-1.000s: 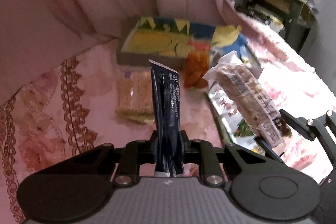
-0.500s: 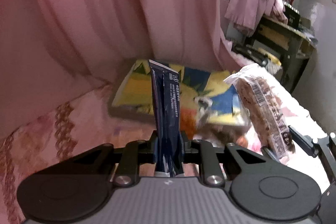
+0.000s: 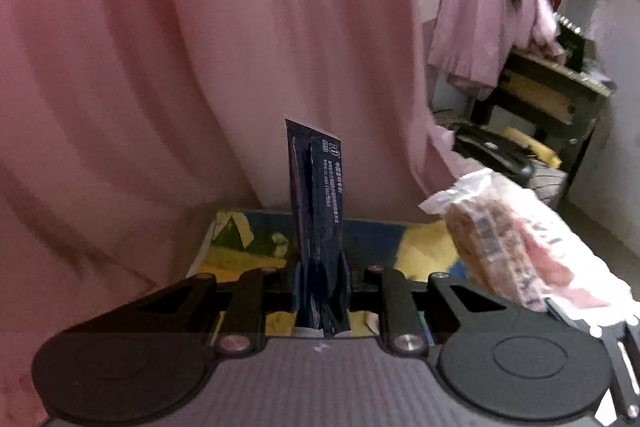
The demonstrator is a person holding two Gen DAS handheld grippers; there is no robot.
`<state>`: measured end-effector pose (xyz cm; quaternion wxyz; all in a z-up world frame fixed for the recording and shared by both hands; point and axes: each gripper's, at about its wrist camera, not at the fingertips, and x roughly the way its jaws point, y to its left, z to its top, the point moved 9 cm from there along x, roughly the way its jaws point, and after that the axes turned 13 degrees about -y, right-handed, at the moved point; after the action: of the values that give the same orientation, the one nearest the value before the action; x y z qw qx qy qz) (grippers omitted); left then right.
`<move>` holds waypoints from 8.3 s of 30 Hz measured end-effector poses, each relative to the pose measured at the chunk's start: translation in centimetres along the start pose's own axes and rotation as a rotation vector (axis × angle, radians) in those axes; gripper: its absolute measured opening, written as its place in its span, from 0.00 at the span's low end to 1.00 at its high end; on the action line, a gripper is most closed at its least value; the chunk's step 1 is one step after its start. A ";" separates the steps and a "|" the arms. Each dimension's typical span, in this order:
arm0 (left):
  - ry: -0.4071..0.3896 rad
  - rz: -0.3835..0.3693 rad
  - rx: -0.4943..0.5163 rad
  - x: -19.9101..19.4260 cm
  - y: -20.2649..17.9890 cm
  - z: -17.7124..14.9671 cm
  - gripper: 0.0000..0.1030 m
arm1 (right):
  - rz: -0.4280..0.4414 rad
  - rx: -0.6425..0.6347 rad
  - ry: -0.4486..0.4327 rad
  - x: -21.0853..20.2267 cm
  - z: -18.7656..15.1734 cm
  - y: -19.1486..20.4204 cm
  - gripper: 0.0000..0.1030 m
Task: Organize snacks
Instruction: 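Carry both snacks to the grey box and lower them inside, then open both tools to release the snacks and lift away from the box, then grasp the yellow wafer pack with left tool while right tool grasps the seaweed pouch, then lift the yellow wafer pack and the seaweed pouch off the bed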
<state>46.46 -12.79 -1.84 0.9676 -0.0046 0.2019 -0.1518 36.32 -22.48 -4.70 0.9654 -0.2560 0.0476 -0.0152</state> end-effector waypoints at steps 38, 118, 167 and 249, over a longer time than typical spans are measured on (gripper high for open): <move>0.369 0.059 -0.098 13.2 3.0 -9.8 0.22 | 0.143 0.215 0.245 10.0 -8.2 4.5 0.39; 0.046 0.210 -0.005 -26.3 5.4 -15.5 0.99 | 0.103 0.544 0.267 -21.3 -2.7 1.3 0.99; 0.395 -0.354 -0.046 -18.4 -5.4 -24.1 0.78 | 0.389 0.582 0.577 -5.4 -8.3 5.8 0.37; 0.487 -0.195 -0.031 -14.8 -6.4 -23.9 0.57 | 0.328 0.630 0.694 -8.4 -12.0 1.8 0.34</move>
<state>22.33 -13.24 -17.56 0.8712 -0.0020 0.4295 -0.2379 26.80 -26.41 -15.26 0.9127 0.0795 0.3989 0.0389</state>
